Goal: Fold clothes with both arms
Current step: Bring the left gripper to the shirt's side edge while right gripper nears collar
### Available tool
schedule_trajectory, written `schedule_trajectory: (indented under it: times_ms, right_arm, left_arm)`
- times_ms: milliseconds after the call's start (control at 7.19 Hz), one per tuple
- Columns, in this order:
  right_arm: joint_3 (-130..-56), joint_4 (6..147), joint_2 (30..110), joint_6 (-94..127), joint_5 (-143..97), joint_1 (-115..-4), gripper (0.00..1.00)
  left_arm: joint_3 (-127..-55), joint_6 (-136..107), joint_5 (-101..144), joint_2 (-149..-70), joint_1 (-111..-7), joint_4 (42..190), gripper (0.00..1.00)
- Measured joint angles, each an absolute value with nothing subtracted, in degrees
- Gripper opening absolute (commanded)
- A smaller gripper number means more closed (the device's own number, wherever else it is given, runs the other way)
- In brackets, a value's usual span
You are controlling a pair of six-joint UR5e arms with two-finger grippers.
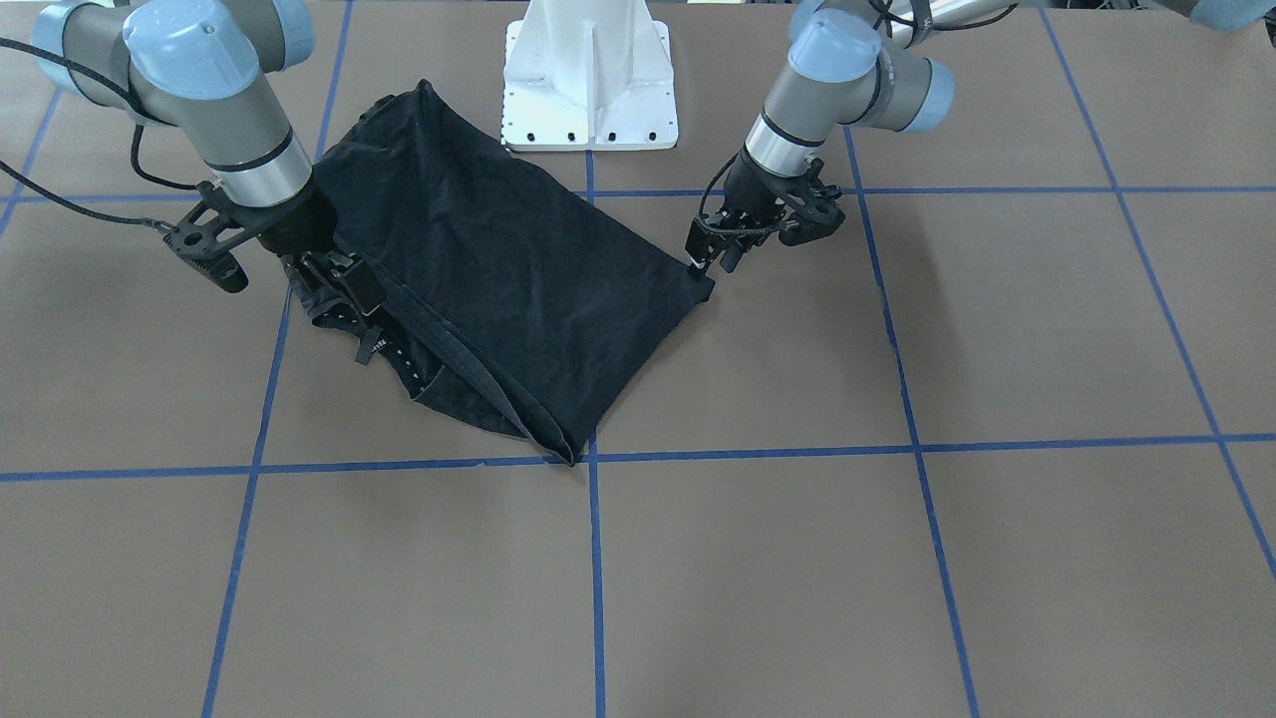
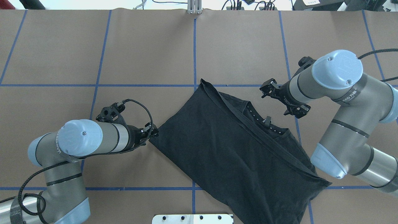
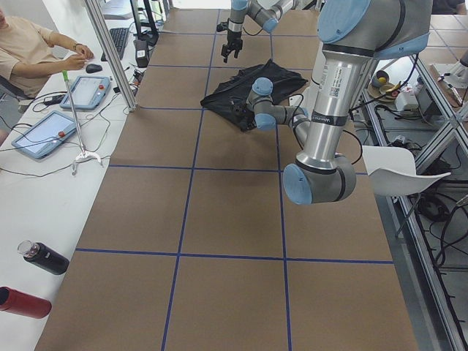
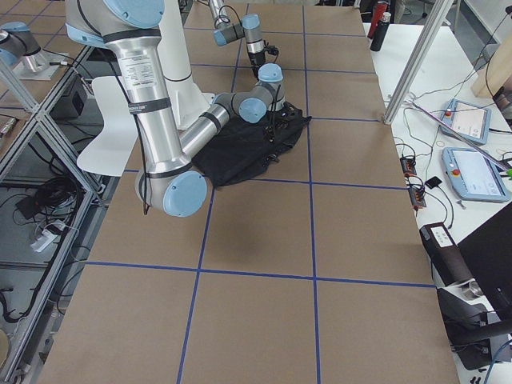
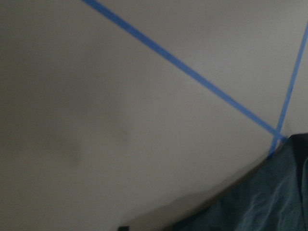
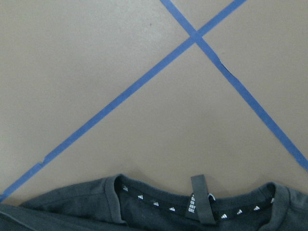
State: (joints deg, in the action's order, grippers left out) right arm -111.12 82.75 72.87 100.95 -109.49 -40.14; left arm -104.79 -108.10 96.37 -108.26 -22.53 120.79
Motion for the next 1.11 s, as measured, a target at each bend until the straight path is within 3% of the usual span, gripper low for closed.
schedule_trajectory:
  times_ms: [417, 696, 974, 1113]
  right_arm:
    - [-109.4, 82.7, 72.1, 100.4, -109.3, -40.7, 1.00]
    - [-108.8, 82.6, 71.9, 100.5, -109.3, -40.6, 1.00]
    - [-108.7, 82.6, 71.9, 100.5, -109.2, -40.6, 1.00]
    - [-108.8, 82.6, 71.8, 100.5, -109.2, -40.6, 1.00]
  left_arm:
    - [-103.0, -108.1, 96.0, -108.8, -21.9, 120.8, 0.58]
    - [-102.4, -107.7, 96.1, -109.1, -21.8, 120.8, 0.44]
    - [-101.9, -107.9, 96.0, -109.4, -21.7, 120.8, 0.11]
    - [-101.8, -108.2, 95.9, -109.4, -21.7, 120.8, 0.00]
